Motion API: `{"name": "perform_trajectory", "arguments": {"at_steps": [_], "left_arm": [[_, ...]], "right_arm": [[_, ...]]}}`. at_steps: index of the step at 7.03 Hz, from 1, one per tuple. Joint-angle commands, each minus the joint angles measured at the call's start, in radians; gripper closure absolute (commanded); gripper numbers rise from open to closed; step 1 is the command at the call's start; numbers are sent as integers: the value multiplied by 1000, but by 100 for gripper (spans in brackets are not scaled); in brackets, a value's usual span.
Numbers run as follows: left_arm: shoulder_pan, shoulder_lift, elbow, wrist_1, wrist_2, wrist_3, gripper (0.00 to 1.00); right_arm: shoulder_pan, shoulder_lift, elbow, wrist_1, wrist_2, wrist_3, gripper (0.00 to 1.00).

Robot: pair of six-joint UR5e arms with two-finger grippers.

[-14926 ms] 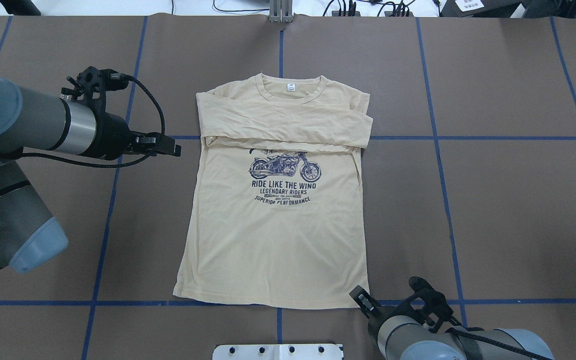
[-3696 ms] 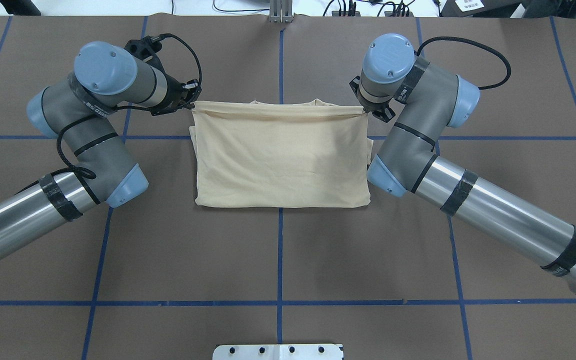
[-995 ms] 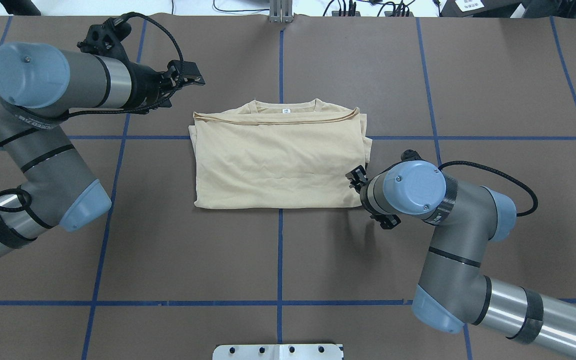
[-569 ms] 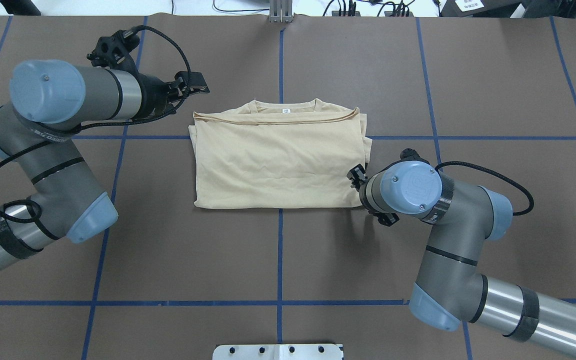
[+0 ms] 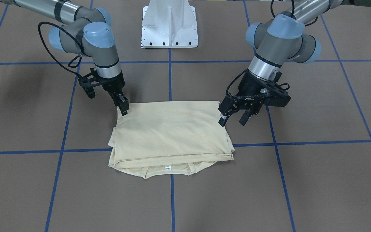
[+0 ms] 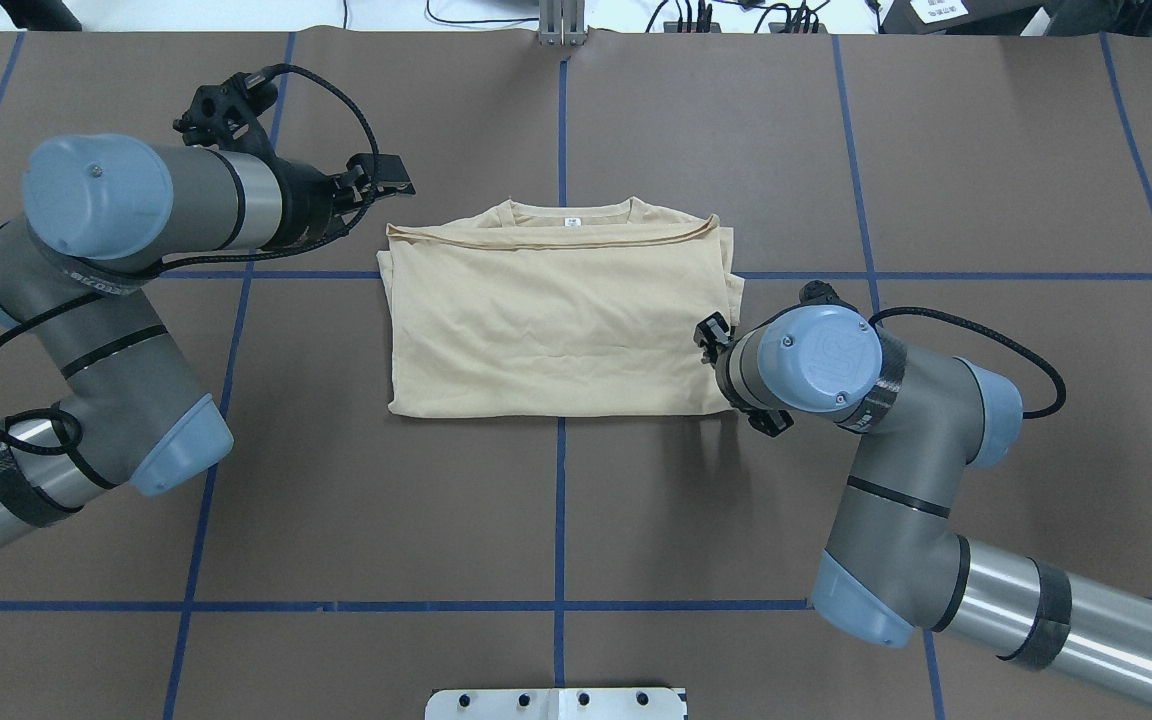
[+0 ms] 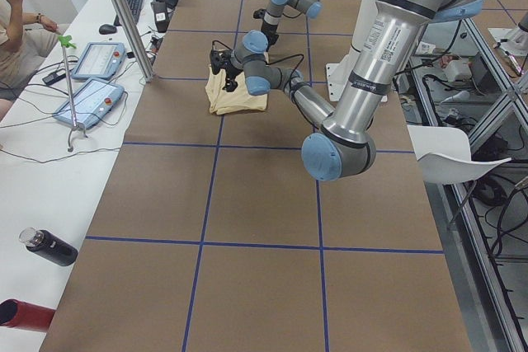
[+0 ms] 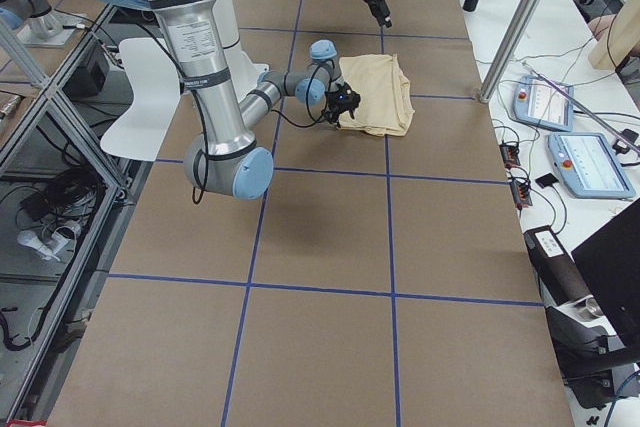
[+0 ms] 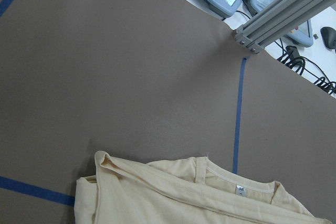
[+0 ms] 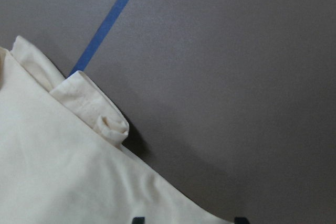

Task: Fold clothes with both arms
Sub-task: 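Grasp the folded shirt's edge with the right gripper and drag it toward the robot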

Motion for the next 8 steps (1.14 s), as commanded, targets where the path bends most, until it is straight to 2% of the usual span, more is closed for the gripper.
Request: {"name": "perform_trajectory", "arguments": {"at_steps": [1,3,6,7,8], "left_arm": [[0,2,-2,0,0,0,2],[0,2,-2,0,0,0,2],[0,2,-1,0,-1,0,2],[0,1,-7,-2,-4,-2,2],[0,-6,-10,-3,-11,-3,2]], "right_arm": [[-7,-1,-7,1,0,2,37],[-5,-2,-7,1,0,1,100],[2,-11,12,1,7,-4,100],[4,-62,77,-9,9,-2,100],[-22,-162,205,-12,12,2,100]]}}
